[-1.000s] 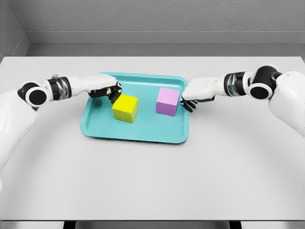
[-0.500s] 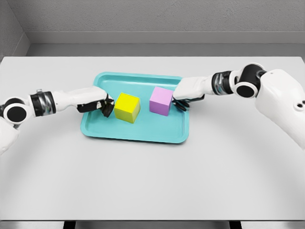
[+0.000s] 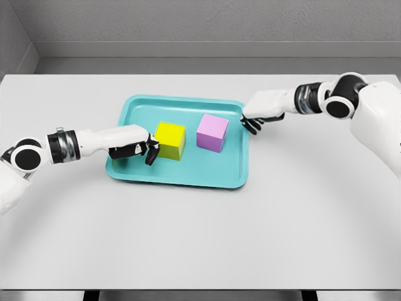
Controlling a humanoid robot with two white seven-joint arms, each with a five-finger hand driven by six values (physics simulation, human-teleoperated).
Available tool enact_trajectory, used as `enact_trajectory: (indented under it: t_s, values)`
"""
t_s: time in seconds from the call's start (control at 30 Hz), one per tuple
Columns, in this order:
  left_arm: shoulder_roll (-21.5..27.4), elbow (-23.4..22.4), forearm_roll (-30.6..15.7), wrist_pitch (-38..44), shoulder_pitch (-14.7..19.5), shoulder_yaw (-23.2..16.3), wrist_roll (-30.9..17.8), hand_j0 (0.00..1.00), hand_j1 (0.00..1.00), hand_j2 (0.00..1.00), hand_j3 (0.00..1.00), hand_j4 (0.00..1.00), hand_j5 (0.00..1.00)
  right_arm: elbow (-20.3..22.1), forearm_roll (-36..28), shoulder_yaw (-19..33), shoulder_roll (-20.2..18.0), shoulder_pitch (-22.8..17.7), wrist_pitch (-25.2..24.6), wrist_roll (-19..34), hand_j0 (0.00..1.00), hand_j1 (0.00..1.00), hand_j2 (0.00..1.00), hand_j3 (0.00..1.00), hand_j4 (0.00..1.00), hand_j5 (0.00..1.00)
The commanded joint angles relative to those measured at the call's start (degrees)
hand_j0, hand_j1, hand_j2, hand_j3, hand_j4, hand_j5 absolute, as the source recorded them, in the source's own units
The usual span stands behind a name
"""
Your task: Push two cubes
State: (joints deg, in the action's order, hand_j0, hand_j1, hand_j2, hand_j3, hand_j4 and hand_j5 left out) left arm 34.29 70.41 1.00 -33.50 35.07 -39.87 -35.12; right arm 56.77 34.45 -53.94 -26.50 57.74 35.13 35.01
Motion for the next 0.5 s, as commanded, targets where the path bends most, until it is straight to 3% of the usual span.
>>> enact_trajectory:
  t_s: [0.0, 0.07, 0.23, 0.47]
  values:
    - [-0.37, -1.07, 4.09, -1.5, 0.0, -0.73, 0.12, 0.14, 0.14, 0.14, 0.14, 0.14, 0.14, -0.43, 0.01, -0.46, 0.66, 0.09, -0.13, -0.01, 0.24, 0.24, 0.24, 0.24, 0.24, 0.24]
    - [-0.63, -3.62, 4.09, -1.5, 0.53, -0.73, 0.12, 0.14, 0.14, 0.14, 0.14, 0.14, 0.14, -2.72, 0.01, -0.37, 2.07, 0.53, -0.13, -0.01, 0.24, 0.24, 0.24, 0.24, 0.24, 0.24]
    - [-3.61, -8.27, 4.27, -1.5, 1.84, -0.56, 0.12, 0.14, 0.14, 0.14, 0.14, 0.14, 0.14, -2.72, -0.08, -0.37, 2.95, 0.7, -0.13, -0.01, 0.24, 0.24, 0.24, 0.24, 0.24, 0.24]
    - [-4.15, -7.75, 3.22, -1.5, 2.37, -0.56, 0.12, 0.14, 0.14, 0.14, 0.14, 0.14, 0.14, -2.72, -0.08, -0.55, 3.74, 0.7, -0.13, -0.01, 0.24, 0.24, 0.24, 0.24, 0.24, 0.24]
